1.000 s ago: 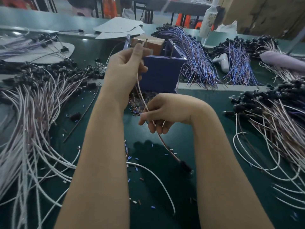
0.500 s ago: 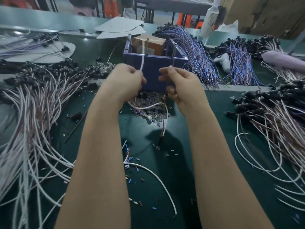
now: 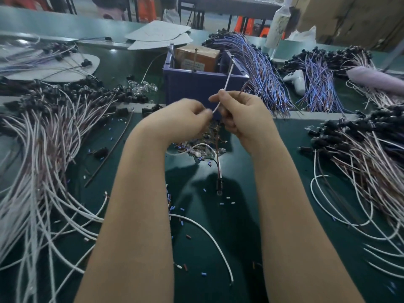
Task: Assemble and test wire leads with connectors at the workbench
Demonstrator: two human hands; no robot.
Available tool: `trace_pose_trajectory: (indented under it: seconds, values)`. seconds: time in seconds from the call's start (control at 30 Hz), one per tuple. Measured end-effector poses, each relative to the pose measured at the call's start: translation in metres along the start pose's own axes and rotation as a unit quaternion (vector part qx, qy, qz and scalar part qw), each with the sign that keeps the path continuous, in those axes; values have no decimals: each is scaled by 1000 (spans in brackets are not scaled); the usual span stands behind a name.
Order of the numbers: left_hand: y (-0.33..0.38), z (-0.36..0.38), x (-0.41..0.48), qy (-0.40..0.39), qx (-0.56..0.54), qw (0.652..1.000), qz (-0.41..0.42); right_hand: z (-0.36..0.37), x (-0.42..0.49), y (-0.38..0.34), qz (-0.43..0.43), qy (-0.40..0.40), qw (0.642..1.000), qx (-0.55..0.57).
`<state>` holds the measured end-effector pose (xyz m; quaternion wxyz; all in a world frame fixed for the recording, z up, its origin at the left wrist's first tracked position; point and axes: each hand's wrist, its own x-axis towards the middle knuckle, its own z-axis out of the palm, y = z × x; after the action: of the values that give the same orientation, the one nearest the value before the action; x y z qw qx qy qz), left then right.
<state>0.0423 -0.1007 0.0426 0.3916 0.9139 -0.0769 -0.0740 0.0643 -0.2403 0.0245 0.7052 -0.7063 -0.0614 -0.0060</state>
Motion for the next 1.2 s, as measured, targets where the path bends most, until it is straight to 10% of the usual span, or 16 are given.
trace_pose_trajectory:
  seconds: [0.1, 0.47, 0.87, 1.2]
  values:
    - [1, 0, 8, 144, -87, 985, 30, 4, -2, -1, -9, -41, 998, -47]
    - [3, 12, 17, 277, -273, 919, 63, 11, -5, -5, 23, -94, 995, -4]
    - [-1, 19, 18, 203, -260, 942, 62, 0, -6, -15, -14, 11, 976, -218]
    - [5, 20, 13, 150, -201, 964, 85, -6, -1, -14, -64, 123, 988, -67]
